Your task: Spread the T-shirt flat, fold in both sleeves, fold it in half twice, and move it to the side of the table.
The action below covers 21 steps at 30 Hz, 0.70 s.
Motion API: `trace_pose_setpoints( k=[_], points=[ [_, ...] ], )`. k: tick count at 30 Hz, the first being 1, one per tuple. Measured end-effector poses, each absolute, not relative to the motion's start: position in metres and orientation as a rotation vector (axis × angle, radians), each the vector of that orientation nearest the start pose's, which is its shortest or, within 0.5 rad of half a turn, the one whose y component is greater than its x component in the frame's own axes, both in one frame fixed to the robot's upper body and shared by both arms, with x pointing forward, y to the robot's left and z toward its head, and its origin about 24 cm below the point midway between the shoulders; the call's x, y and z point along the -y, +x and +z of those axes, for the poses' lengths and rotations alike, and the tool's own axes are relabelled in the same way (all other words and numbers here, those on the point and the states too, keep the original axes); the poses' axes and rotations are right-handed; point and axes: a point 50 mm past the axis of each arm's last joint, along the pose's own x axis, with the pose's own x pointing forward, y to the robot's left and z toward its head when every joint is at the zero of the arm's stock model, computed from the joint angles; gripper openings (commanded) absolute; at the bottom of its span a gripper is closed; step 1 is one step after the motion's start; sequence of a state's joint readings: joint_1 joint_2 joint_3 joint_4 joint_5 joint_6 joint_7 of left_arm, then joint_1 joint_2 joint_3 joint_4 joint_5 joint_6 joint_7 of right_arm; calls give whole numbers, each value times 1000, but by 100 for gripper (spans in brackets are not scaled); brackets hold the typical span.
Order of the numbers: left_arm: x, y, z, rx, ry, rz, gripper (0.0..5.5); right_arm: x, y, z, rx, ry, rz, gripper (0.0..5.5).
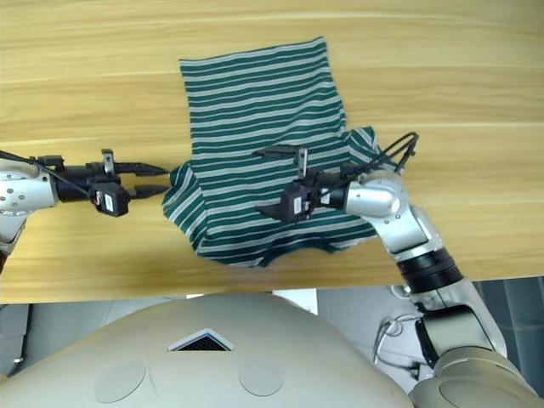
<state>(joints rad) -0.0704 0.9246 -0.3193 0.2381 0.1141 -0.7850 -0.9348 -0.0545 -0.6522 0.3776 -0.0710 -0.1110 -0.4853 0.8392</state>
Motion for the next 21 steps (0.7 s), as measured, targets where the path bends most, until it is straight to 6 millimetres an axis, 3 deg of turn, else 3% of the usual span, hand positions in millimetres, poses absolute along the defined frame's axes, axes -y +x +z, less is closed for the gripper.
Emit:
trace_pose_setpoints(
  k=[1,4,12,17,21],
  points=[
    [-229,203,41,-92,1105,-1459,146,137,206,61,187,-837,1351,535],
    [-225,209,34,-70,1147,-1452,146,137,206,61,186,-836,1350,535],
    [-226,212,34,-53,1158,-1419,146,140,208,63,193,-841,1326,535],
    [-259,220,45,-170,1265,-1296,146,146,212,68,198,-853,1289,535],
    [-268,222,50,-206,1305,-1253,146,149,214,71,200,-856,1271,535]
  ],
)
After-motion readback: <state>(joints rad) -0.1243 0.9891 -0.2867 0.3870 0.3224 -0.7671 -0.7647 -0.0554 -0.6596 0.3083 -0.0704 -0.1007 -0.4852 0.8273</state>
